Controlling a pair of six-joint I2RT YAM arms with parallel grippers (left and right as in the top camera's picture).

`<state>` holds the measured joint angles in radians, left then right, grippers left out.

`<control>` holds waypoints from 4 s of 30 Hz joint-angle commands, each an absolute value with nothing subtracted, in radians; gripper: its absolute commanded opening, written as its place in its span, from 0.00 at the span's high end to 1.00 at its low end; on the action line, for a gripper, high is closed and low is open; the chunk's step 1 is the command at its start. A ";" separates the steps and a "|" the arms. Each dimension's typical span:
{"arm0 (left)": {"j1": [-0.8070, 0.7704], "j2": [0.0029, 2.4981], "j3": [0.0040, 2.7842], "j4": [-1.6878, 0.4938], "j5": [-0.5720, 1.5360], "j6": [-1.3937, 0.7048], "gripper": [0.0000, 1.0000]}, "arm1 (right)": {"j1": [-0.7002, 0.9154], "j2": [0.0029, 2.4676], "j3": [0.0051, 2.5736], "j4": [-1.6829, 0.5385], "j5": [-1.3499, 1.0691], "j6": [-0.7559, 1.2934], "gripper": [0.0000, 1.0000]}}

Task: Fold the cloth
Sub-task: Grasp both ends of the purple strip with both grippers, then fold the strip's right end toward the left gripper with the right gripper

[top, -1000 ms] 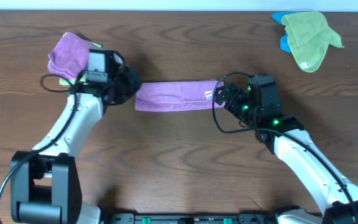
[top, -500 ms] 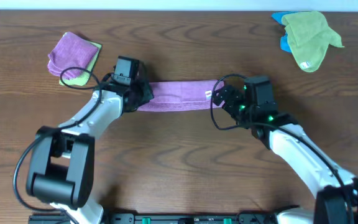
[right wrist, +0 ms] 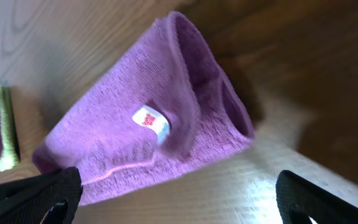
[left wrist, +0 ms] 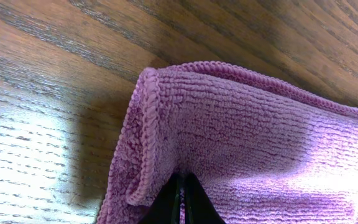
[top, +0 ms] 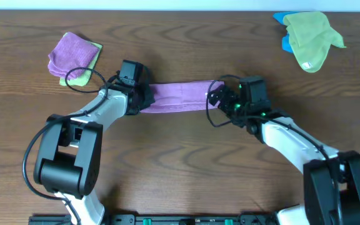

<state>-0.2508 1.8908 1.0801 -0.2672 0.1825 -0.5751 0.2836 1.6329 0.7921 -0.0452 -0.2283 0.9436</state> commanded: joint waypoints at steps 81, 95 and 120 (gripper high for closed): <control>-0.249 1.909 1.135 -0.348 0.158 -0.553 0.94 | 0.459 1.694 0.842 0.299 -0.219 0.754 0.99; -0.249 1.909 1.135 -0.347 0.158 -0.553 0.94 | 0.548 1.694 0.925 0.295 -0.221 0.735 0.99; -0.249 1.872 1.209 -0.448 0.116 -0.362 0.94 | 0.593 1.736 1.028 0.177 -0.187 0.664 0.99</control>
